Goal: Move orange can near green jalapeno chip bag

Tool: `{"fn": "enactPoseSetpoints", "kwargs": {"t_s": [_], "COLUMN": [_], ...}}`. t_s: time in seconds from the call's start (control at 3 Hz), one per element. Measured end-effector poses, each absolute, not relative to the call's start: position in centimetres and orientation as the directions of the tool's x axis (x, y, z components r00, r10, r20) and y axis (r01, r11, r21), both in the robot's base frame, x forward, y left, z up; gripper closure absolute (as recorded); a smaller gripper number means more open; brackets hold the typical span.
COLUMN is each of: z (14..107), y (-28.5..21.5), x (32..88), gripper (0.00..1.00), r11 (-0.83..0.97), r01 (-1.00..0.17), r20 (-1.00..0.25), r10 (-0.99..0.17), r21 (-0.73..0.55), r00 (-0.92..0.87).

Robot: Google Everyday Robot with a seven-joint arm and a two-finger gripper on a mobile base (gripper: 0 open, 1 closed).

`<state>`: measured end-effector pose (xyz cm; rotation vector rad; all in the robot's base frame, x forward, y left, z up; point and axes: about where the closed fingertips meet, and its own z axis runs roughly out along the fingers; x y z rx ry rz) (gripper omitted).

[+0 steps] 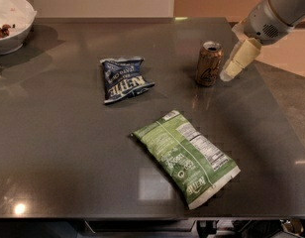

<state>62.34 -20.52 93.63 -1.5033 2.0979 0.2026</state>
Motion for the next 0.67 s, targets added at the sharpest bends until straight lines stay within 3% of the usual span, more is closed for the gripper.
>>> {"fn": "enactPoseSetpoints", "kwargs": {"t_s": [0.67], "z": [91.4], "y": [-19.6], "x": [66.8], "gripper": [0.00], "r11": [0.420], "r01": [-0.895], "r20": [-0.555], "r10": [-0.785], "r21": [-0.151], "r00": [-0.275]}}
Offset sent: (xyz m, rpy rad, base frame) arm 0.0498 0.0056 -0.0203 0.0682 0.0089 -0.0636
